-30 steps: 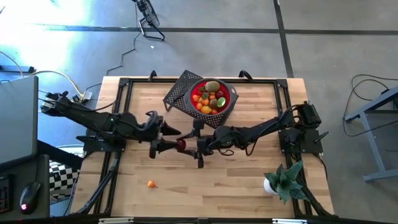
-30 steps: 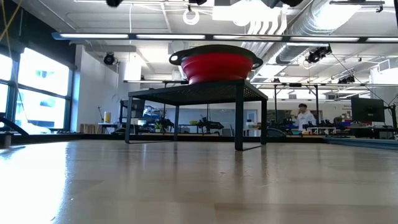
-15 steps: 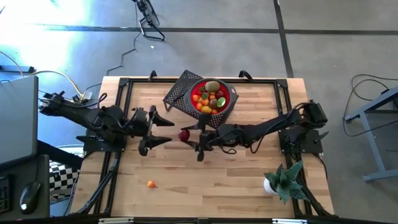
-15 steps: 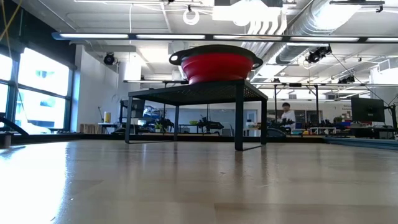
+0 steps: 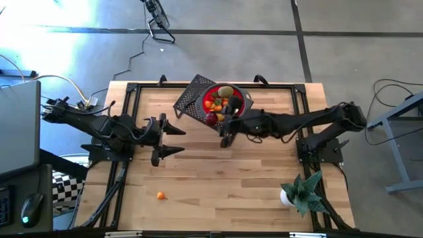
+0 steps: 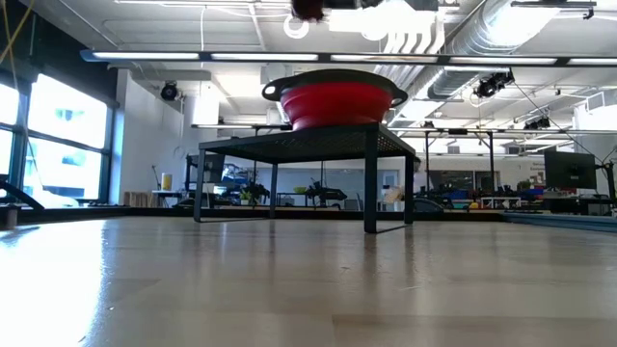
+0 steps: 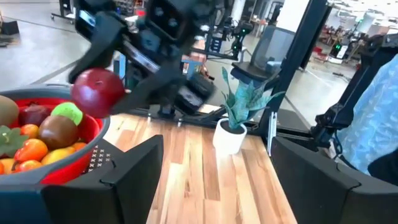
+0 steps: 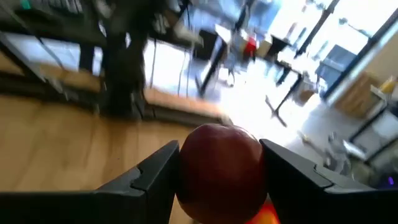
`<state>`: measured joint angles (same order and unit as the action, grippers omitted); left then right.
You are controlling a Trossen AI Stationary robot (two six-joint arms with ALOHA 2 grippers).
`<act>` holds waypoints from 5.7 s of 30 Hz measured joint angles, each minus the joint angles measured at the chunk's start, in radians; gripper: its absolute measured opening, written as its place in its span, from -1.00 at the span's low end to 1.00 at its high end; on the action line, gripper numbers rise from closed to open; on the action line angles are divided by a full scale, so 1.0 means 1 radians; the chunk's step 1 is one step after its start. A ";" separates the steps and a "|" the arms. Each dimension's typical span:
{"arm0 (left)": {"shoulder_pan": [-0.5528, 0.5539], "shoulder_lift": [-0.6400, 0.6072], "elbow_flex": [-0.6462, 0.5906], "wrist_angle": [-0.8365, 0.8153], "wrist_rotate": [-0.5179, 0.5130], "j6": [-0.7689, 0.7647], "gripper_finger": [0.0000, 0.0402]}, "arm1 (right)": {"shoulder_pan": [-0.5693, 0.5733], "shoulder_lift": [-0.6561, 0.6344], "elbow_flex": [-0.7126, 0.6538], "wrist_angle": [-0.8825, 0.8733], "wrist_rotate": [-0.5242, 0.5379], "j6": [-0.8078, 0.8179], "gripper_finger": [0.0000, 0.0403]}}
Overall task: Pick & Place Fruit
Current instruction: Put the pomegranate into the strainer bowl on the shelf, then put the pear into the strainer bowl on the shelf
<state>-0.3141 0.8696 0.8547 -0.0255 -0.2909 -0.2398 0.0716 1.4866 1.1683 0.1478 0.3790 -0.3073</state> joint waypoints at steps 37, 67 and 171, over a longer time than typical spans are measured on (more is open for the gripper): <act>0.000 0.047 0.000 -0.028 -0.002 -0.004 0.45 | -0.264 -0.013 0.000 -0.188 -0.187 0.117 0.54; -0.002 0.049 0.000 -0.130 0.055 -0.262 0.45 | 0.094 -0.131 -0.001 -0.324 -0.198 0.225 -0.75; -0.589 0.733 0.000 -0.504 0.091 -0.918 0.09 | 0.212 0.057 -0.002 -0.203 -0.198 0.417 -0.85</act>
<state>-0.9035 1.6027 0.8543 -0.5297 -0.2001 -1.1577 0.2836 1.5436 1.1667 -0.0547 0.1806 0.1093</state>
